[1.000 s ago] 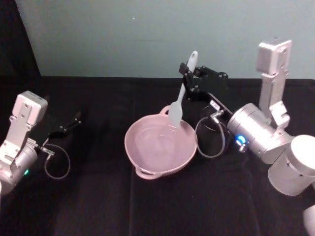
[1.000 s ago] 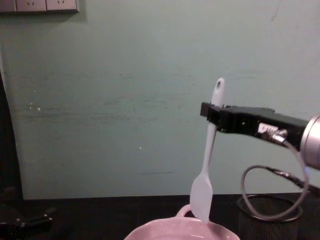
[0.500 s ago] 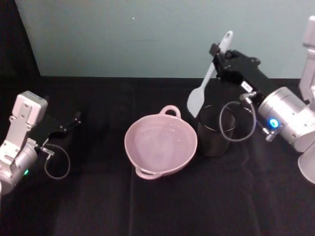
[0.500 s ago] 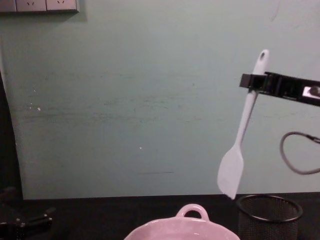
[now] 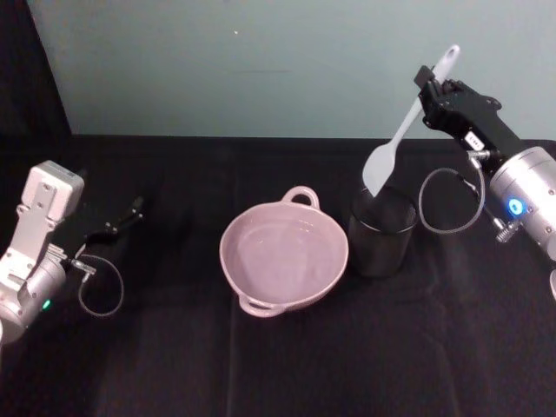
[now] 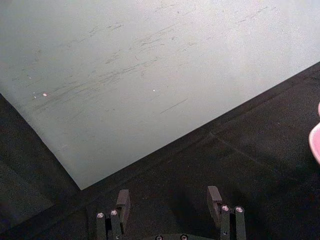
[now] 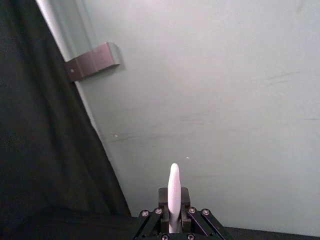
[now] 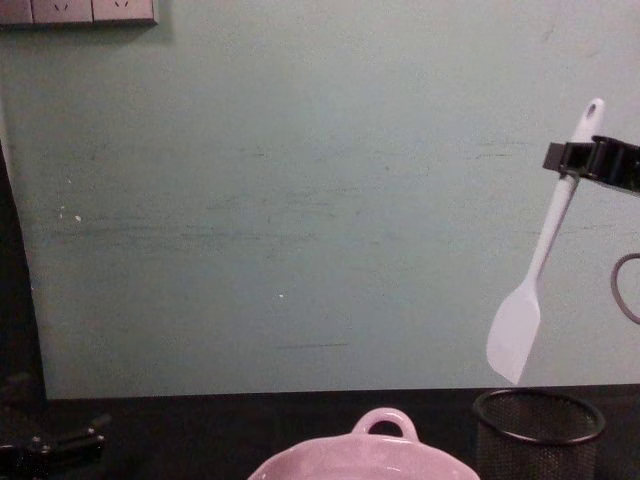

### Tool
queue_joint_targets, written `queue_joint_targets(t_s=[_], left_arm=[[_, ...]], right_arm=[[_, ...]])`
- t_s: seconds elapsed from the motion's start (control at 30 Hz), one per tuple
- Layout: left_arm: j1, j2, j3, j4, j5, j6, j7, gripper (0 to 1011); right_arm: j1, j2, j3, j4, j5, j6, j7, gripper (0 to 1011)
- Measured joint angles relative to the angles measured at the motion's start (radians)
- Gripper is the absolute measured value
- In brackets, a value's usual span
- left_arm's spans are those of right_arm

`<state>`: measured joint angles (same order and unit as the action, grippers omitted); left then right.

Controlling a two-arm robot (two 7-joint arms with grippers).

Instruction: Use the one hand to pick up the spoon and stir the clear water in the bowl.

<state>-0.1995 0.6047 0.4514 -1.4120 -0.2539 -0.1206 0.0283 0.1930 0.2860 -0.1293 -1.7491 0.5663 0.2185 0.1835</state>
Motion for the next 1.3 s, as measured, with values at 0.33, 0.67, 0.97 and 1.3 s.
queue_joint_targets(t_s=[0.33, 0.67, 0.97, 1.3], left_arm=[[0.000, 0.000, 0.000, 0.000, 0.000, 0.000, 0.000, 1011], [0.000, 0.000, 0.000, 0.000, 0.000, 0.000, 0.000, 1011], [0.000, 0.000, 0.000, 0.000, 0.000, 0.000, 0.000, 1011], [0.000, 0.000, 0.000, 0.000, 0.000, 0.000, 0.000, 1011]], right_arm=[[0.008, 0.008, 0.007, 0.052, 0.039, 0.000, -0.032, 131], [-0.002, 0.002, -0.011, 0.081, 0.048, -0.013, -0.066, 132], [-0.026, -0.025, -0.012, 0.094, 0.061, 0.003, -0.121, 131], [-0.060, -0.039, -0.009, 0.079, 0.063, 0.013, -0.156, 131]])
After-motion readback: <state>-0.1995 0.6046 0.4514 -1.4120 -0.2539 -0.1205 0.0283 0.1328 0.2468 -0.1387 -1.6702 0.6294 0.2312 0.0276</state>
